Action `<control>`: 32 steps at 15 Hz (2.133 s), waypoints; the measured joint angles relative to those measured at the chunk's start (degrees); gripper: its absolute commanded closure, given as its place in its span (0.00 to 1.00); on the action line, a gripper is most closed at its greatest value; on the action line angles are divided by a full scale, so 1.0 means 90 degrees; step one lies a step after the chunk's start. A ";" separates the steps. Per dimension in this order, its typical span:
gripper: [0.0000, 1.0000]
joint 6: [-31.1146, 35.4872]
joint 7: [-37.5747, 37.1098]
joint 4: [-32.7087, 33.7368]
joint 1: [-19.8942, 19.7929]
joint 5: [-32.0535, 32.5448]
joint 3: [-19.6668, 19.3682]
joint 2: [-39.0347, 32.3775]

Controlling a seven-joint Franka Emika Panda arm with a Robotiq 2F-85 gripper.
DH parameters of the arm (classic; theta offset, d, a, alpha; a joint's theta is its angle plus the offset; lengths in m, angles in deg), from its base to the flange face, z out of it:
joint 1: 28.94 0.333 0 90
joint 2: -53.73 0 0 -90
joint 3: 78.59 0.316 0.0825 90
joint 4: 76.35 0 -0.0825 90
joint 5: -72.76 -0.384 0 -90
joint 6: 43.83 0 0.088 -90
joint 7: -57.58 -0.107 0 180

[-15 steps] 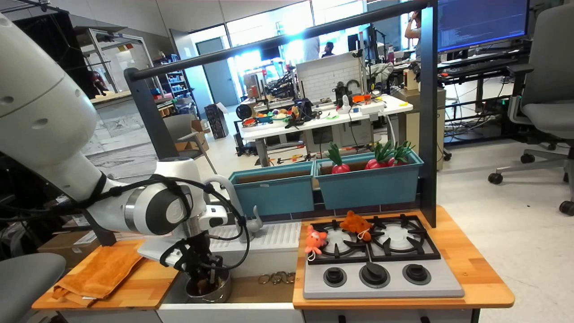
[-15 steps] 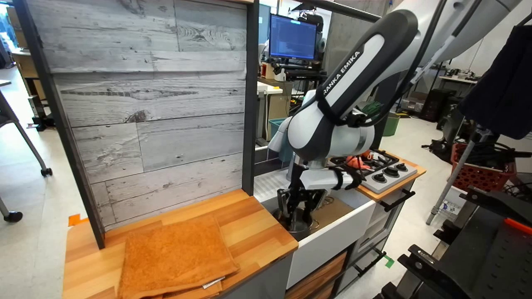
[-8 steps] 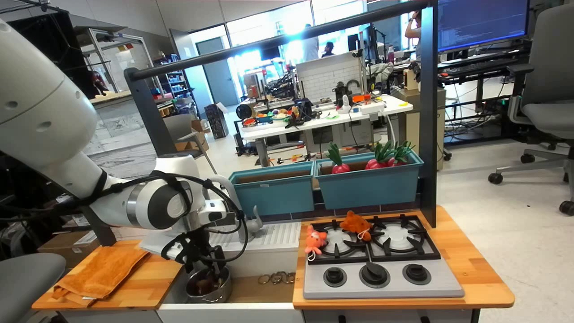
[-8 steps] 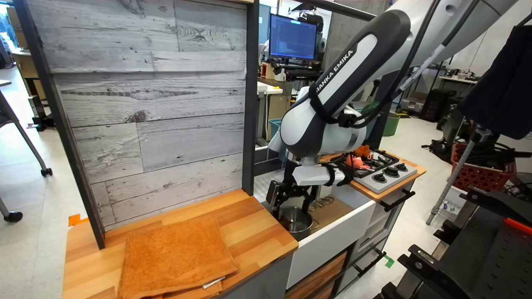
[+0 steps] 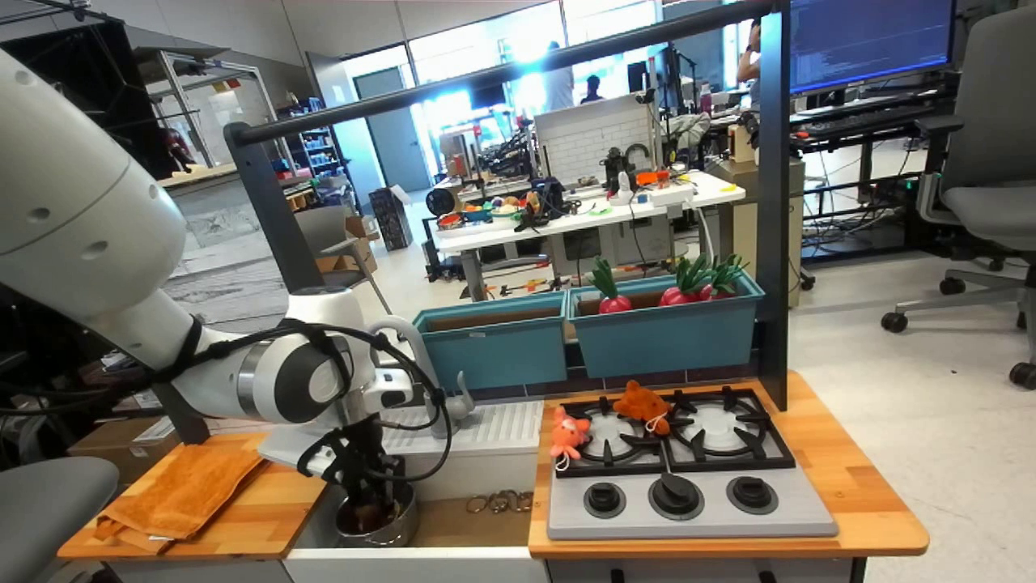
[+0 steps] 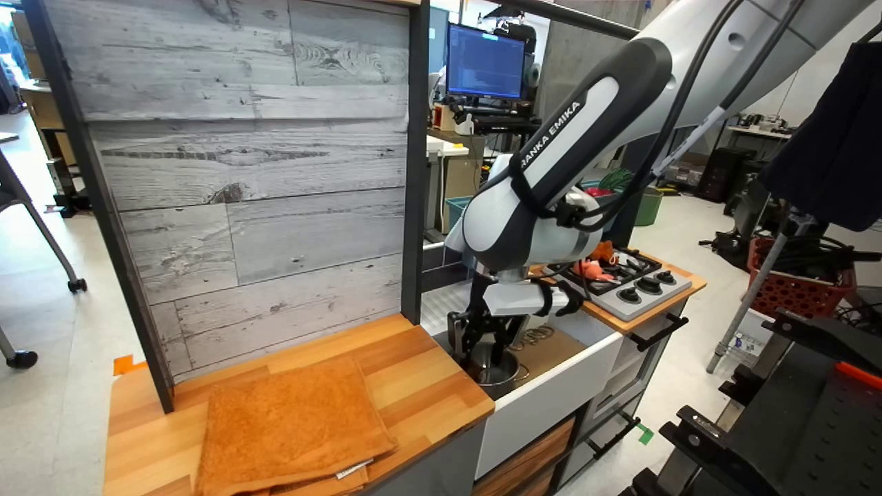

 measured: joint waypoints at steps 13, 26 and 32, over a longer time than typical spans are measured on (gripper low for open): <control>0.81 -0.0009 -0.0132 0.0523 0.0056 0.0005 -0.0117 -0.0441; 0.99 -0.0249 -0.0208 -0.0600 0.0512 0.0085 -0.0038 0.0610; 0.99 0.0364 -0.0316 -0.2381 0.1073 0.0239 -0.0040 0.2280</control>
